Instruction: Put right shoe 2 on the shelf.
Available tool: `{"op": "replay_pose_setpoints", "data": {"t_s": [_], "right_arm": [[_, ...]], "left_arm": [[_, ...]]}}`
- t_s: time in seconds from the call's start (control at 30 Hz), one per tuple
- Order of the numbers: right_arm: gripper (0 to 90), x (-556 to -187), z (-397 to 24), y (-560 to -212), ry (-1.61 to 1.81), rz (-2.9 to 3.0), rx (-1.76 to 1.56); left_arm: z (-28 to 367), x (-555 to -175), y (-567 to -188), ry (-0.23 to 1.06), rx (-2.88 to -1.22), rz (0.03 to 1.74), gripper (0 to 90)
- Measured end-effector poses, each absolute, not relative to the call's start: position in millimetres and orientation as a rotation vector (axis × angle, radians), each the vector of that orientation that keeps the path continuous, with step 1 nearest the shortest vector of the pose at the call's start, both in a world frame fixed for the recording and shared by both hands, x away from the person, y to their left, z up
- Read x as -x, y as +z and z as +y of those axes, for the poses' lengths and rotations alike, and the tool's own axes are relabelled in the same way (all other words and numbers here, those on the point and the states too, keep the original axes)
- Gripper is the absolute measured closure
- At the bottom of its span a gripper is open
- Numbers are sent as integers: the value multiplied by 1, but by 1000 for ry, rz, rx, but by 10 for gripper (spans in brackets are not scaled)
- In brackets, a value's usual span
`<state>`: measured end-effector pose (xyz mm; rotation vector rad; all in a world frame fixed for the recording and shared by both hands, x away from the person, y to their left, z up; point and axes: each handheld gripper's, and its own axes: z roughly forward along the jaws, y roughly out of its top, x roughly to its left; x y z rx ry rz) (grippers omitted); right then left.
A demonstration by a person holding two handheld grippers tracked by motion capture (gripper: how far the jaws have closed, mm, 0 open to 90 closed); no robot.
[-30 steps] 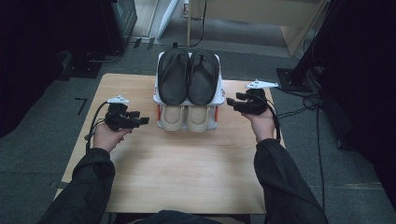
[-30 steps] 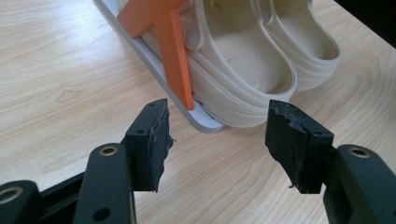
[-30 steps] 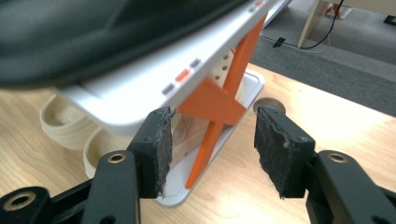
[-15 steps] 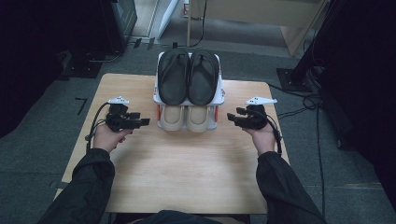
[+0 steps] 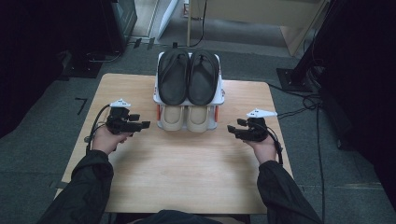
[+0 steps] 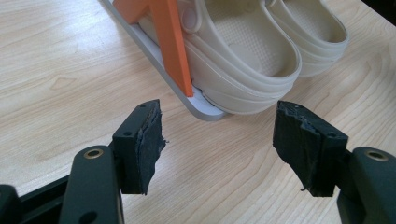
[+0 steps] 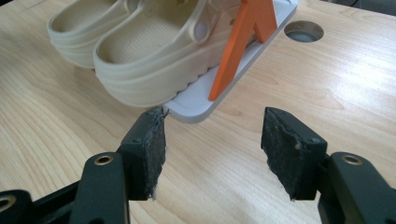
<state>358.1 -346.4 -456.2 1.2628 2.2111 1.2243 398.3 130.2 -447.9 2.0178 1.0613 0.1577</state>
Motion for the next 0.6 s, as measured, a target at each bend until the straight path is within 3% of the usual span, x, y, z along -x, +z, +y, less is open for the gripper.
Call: {"op": "replay_pose_setpoints", "data": {"t_s": [0.6], "right_arm": [[392,-358,-365,-465,1269,2160,-1368]], "left_arm": [[134,-394,-451,219,-1978,1045,313]]}}
